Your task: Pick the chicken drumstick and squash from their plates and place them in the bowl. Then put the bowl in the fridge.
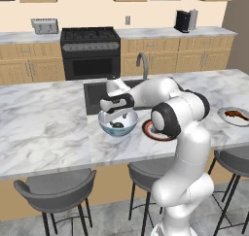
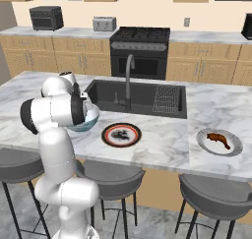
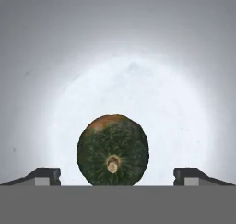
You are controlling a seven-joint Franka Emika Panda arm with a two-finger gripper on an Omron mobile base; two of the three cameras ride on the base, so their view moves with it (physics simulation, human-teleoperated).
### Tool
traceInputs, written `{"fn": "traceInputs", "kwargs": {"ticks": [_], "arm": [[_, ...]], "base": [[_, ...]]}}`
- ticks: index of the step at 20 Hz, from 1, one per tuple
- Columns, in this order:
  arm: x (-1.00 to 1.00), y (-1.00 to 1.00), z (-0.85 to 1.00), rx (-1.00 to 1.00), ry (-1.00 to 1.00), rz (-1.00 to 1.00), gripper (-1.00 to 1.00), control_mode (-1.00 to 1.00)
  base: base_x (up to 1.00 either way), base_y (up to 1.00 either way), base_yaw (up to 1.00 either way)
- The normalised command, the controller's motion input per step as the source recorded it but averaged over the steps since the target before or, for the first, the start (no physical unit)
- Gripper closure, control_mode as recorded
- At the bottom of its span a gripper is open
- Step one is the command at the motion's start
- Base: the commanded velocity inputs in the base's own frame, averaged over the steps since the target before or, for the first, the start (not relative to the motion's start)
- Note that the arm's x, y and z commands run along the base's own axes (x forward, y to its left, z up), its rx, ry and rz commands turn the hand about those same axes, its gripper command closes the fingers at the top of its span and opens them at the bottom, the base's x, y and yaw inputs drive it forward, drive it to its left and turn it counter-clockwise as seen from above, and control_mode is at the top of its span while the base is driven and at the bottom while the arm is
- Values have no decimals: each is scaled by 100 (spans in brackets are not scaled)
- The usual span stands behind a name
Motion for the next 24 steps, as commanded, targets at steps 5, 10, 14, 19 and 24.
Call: {"fn": "traceInputs", "kwargs": {"ticks": [5,10,14,19,24], "arm": [[0,0,2,2,3,0,-100,-100],[-3,0,42,12,0,0,-100,-100],[-23,-15,55,15,0,-3,-100,-100],[-34,-35,33,9,-3,-2,-100,-100],[-37,-44,17,2,-6,0,-100,-100]], "base": [[0,0,0],[0,0,0],[0,0,0],[0,0,0],[0,0,0]]}}
